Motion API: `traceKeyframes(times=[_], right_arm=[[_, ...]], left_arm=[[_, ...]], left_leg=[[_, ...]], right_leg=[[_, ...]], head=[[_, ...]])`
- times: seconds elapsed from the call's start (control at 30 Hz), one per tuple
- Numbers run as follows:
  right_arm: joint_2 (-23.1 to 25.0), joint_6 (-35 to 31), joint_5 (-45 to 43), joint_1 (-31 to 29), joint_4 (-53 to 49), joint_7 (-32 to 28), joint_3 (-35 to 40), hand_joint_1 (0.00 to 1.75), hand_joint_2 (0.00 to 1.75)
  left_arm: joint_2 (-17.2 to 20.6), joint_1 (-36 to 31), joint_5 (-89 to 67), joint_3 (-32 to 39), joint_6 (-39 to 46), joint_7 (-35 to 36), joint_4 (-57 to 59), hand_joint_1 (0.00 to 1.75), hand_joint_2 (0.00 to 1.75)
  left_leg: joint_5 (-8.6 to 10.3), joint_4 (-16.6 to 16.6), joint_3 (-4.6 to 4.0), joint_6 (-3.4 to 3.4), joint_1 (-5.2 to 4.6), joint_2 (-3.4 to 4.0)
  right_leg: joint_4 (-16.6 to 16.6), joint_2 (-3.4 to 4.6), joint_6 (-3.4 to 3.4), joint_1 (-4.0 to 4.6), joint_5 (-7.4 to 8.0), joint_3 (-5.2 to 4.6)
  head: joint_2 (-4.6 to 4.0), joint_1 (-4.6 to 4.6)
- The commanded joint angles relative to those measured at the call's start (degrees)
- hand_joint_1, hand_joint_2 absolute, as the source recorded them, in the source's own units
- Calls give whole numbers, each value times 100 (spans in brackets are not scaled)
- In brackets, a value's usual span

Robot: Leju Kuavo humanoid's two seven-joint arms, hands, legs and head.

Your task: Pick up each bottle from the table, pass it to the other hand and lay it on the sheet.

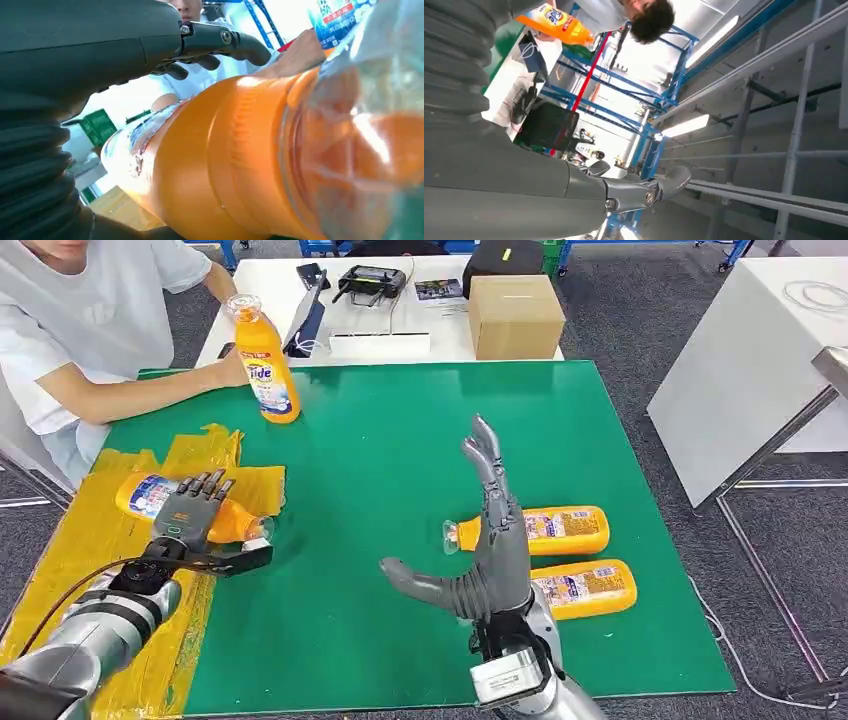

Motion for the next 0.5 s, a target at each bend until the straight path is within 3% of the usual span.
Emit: traceKeyframes(times=[0.03,0.17,0.23,0.27,0.4,0.5], right_arm=[[-49,39,-3,-211,326,39,91,0,175],[-30,41,19,-184,341,43,68,0,175],[-19,3,57,-130,334,32,37,0,175],[-22,-14,99,-92,318,30,10,0,175],[-22,-14,99,-92,318,30,10,0,175],[-27,-41,188,0,247,50,-61,0,175]], left_arm=[[-216,113,173,381,98,-192,43,0,175],[-288,253,526,649,525,-546,-254,0,175],[-415,491,1189,1004,953,-1162,-791,0,175],[-475,691,1560,1121,914,-1475,-1291,0,175],[-475,691,1560,1121,914,-1475,-1291,0,175],[-453,1157,2034,1078,570,-1729,-2530,0,175]], left_leg=[[-10,-6,29,-1,8,3],[-7,-5,23,0,5,5],[-7,-6,22,0,5,2],[-4,-4,11,1,2,-1],[-4,-1,4,1,1,-5],[-10,0,11,-1,5,-2]], right_leg=[[-15,5,-5,8,-5,32],[-12,4,-3,4,-2,26],[-13,2,-3,2,-3,27],[-9,-2,-2,-2,-2,14],[-7,-6,-1,-7,-4,6],[-9,-1,-5,-2,-7,16]], head=[[0,2],[0,2],[0,2],[0,2],[0,2],[0,0]])
